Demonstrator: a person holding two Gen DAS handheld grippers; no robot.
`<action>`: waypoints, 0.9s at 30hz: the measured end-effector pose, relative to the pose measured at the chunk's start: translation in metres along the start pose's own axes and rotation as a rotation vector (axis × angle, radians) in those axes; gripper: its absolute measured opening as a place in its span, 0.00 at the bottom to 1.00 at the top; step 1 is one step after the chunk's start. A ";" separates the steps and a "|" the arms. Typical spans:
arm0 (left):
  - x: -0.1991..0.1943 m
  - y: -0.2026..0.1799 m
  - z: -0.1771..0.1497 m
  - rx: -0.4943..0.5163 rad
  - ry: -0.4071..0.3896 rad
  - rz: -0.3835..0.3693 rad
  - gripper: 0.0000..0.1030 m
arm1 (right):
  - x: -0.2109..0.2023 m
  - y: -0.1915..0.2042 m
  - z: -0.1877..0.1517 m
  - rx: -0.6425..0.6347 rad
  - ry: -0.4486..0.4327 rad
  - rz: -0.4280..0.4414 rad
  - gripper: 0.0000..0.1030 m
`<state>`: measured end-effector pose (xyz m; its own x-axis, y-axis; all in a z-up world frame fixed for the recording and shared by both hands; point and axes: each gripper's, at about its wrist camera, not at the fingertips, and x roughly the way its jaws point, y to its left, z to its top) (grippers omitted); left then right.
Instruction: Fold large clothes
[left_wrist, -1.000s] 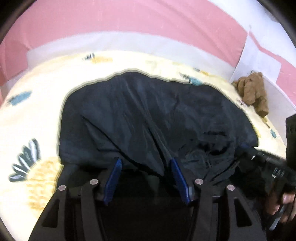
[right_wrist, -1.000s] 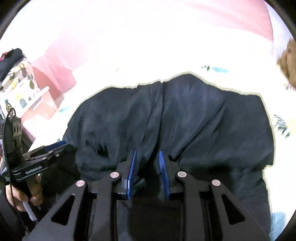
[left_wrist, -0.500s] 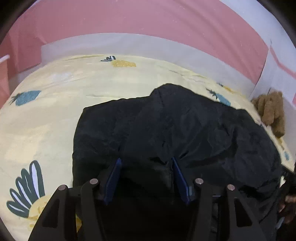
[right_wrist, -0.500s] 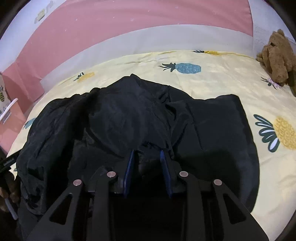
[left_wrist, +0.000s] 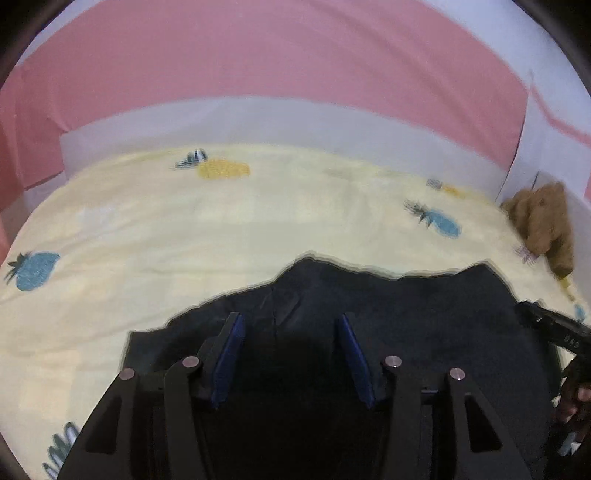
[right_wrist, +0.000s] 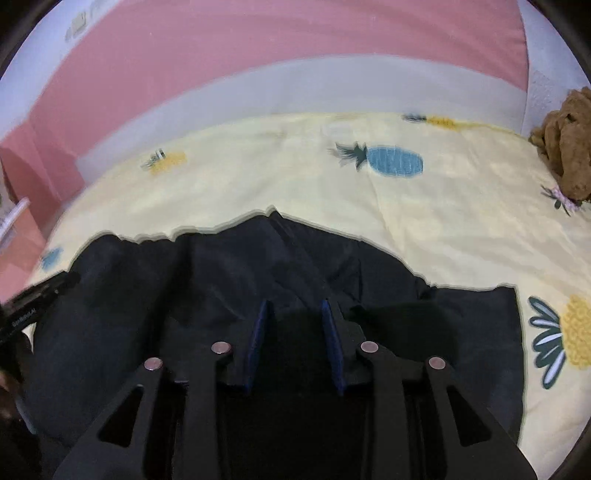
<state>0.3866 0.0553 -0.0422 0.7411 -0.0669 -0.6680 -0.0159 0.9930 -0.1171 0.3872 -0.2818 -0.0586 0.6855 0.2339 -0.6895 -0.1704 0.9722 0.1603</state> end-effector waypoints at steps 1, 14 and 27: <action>0.007 0.001 -0.008 0.008 0.002 0.008 0.51 | 0.006 -0.004 -0.007 0.012 0.000 0.010 0.32; -0.027 0.013 -0.014 -0.046 -0.059 -0.057 0.48 | -0.067 0.016 0.000 0.045 -0.140 0.063 0.34; -0.024 -0.001 -0.046 0.032 0.016 -0.098 0.46 | -0.031 0.067 -0.041 -0.073 0.006 0.095 0.32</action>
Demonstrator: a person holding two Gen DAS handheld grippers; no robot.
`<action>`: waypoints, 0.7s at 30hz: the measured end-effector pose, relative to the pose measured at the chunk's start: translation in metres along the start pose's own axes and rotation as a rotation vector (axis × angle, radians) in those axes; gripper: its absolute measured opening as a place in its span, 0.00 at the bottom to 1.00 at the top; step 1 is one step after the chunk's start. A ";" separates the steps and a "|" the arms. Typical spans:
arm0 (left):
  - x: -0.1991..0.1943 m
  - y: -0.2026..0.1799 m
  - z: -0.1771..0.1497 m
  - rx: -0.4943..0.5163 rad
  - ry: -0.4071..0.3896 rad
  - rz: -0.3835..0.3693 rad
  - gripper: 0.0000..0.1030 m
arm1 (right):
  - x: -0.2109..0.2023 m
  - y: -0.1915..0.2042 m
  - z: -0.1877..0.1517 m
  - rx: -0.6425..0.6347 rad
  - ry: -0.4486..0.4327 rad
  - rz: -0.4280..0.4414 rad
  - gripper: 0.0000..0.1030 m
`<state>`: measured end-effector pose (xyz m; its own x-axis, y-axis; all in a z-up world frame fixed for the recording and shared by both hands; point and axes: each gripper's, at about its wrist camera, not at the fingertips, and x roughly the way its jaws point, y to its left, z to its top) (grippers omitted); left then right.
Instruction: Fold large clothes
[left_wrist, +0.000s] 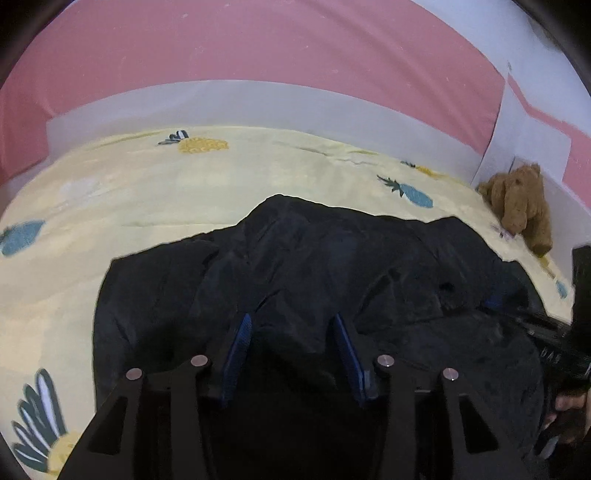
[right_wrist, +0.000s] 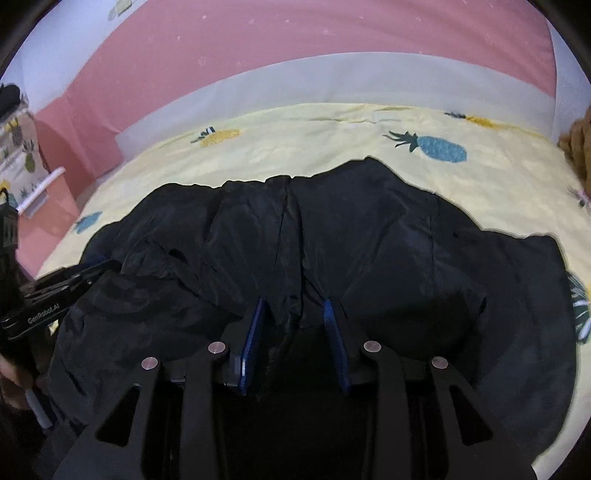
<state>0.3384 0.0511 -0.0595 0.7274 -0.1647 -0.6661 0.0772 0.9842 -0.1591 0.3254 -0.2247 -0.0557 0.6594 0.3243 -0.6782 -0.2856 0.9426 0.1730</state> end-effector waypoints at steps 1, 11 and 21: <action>-0.002 -0.002 0.001 0.010 0.004 0.015 0.45 | -0.011 0.003 0.002 0.005 -0.009 -0.008 0.32; -0.055 -0.041 -0.030 0.042 -0.030 -0.082 0.44 | -0.033 0.023 -0.048 -0.045 0.002 0.022 0.34; -0.015 -0.043 -0.057 0.060 0.050 -0.049 0.45 | -0.009 0.018 -0.059 -0.047 0.043 -0.010 0.33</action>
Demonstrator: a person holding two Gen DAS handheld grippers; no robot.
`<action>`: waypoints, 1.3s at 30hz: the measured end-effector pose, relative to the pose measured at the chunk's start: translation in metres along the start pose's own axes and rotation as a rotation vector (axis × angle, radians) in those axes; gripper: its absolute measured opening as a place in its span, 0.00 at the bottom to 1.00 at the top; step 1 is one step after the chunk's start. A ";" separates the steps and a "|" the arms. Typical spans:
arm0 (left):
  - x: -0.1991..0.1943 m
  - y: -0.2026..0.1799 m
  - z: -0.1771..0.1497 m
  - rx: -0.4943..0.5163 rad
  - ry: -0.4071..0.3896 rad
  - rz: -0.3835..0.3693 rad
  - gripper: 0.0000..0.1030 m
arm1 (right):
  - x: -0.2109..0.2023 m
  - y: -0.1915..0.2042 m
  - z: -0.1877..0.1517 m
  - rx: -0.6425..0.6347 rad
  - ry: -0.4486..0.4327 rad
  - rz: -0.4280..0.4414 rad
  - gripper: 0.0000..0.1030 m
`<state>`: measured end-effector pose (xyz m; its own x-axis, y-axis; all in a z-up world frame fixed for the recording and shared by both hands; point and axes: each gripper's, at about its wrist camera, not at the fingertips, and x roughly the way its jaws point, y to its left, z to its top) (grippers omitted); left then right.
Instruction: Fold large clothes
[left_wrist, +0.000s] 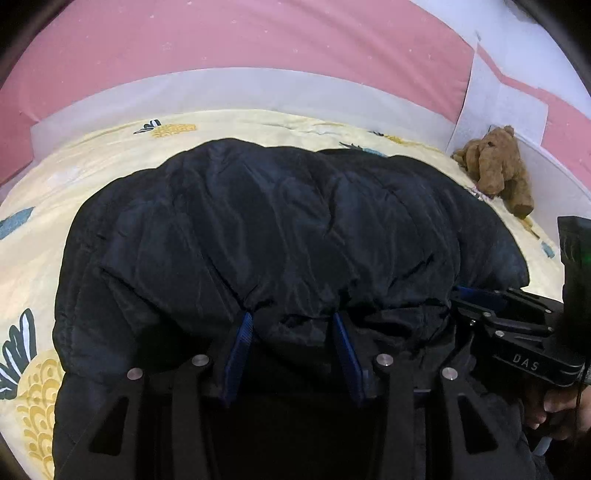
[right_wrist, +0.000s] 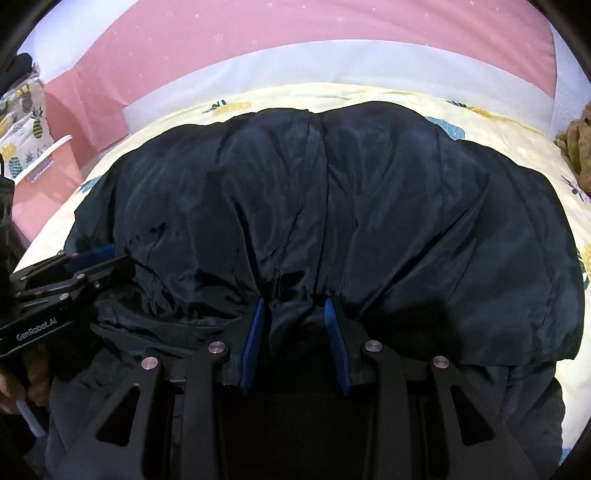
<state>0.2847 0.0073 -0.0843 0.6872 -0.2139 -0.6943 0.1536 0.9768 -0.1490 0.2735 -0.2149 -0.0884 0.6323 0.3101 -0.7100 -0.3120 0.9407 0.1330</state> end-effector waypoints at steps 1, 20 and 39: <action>0.000 -0.001 0.000 0.002 0.002 0.003 0.45 | -0.001 -0.001 0.003 0.000 0.003 -0.002 0.33; 0.000 -0.010 -0.015 0.014 0.059 0.011 0.45 | 0.005 0.009 -0.009 0.012 0.057 0.003 0.33; -0.073 -0.034 -0.026 0.013 0.018 0.040 0.44 | -0.105 0.036 -0.033 -0.038 -0.057 -0.065 0.41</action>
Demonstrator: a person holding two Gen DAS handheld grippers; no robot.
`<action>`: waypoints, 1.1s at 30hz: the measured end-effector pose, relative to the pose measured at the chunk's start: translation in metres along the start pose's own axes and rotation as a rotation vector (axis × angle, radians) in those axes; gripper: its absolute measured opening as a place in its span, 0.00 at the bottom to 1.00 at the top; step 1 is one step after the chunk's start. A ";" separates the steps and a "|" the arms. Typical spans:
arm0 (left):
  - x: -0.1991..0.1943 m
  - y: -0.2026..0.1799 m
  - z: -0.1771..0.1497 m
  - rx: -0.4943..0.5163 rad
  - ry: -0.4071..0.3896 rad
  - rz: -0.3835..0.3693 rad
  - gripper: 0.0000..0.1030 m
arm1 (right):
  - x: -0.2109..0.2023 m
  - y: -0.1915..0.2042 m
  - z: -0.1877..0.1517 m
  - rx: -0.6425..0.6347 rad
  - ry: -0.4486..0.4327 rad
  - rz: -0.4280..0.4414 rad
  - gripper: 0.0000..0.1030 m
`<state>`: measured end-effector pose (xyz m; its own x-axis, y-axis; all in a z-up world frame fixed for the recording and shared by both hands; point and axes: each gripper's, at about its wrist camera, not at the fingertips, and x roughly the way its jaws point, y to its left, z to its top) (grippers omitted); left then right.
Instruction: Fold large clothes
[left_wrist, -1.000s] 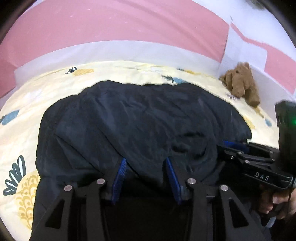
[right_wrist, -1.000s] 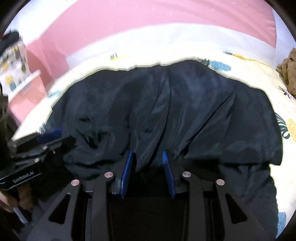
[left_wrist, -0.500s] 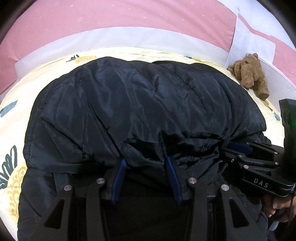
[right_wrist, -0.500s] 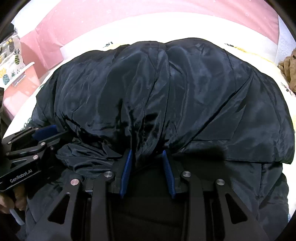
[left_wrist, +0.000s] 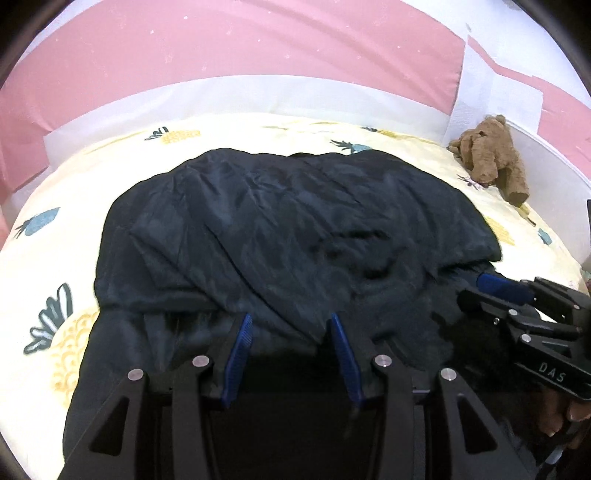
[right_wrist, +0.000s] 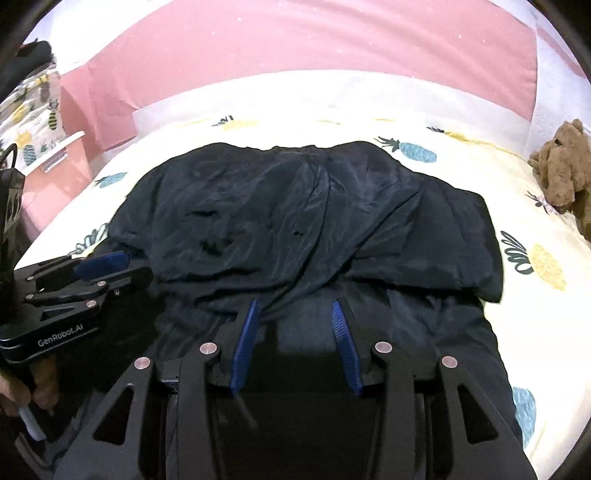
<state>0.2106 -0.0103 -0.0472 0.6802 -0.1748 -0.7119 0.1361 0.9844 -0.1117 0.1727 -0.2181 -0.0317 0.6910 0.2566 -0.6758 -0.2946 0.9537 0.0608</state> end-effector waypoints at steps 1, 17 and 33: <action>-0.006 -0.002 -0.003 0.000 -0.003 -0.004 0.44 | -0.006 0.002 -0.004 -0.005 -0.001 -0.001 0.41; -0.072 0.001 -0.083 -0.007 0.008 0.019 0.44 | -0.045 0.000 -0.075 -0.011 0.030 -0.019 0.41; -0.108 0.045 -0.112 -0.077 -0.039 0.063 0.44 | -0.095 -0.062 -0.115 0.145 -0.010 -0.071 0.53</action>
<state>0.0629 0.0548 -0.0530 0.7135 -0.1112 -0.6918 0.0369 0.9919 -0.1214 0.0497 -0.3191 -0.0557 0.7134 0.1889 -0.6748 -0.1468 0.9819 0.1196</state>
